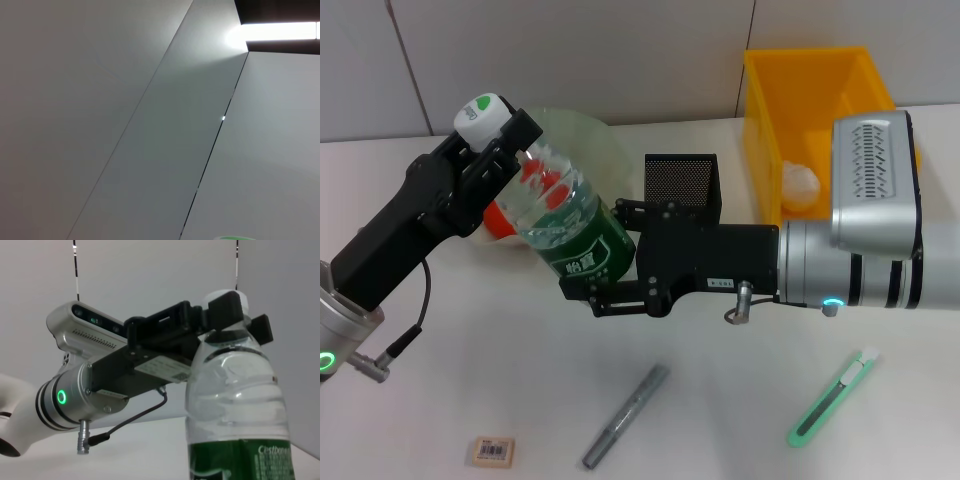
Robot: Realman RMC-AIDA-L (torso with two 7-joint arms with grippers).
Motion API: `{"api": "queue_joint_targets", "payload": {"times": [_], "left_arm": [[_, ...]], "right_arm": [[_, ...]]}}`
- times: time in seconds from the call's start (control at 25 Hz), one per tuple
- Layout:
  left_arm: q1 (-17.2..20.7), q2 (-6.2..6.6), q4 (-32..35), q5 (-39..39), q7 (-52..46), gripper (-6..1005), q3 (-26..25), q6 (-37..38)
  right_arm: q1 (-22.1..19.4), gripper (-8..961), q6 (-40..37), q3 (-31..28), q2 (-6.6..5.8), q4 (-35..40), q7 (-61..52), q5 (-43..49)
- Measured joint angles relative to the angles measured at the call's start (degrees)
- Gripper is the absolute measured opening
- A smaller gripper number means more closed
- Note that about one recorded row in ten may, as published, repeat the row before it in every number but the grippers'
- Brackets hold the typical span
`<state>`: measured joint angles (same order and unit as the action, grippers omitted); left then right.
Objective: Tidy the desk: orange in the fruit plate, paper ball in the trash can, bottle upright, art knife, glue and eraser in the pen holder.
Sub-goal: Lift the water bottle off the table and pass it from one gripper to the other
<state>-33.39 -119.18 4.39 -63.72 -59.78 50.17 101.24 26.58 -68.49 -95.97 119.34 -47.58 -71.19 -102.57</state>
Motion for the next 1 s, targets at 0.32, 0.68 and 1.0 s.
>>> {"api": "queue_joint_targets", "payload": {"times": [0.32, 0.68, 1.0], "left_arm": [[-0.24, 0.00, -0.01, 0.01, 0.01, 441, -0.25, 0.29], [-0.45, 0.00, 0.21, 0.21, -0.18, 441, -0.68, 0.57], [-0.89, 0.02, 0.38, 0.95, -0.27, 440, -0.85, 0.91]], "right_arm": [[0.12, 769, 0.01, -0.01, -0.07, 2.07, 0.52, 0.01], [0.27, 766, 0.50, 0.00, -0.04, 2.88, 1.33, 0.44], [1.17, 764, 0.80, 0.01, 0.01, 5.32, 1.38, 0.98]]}}
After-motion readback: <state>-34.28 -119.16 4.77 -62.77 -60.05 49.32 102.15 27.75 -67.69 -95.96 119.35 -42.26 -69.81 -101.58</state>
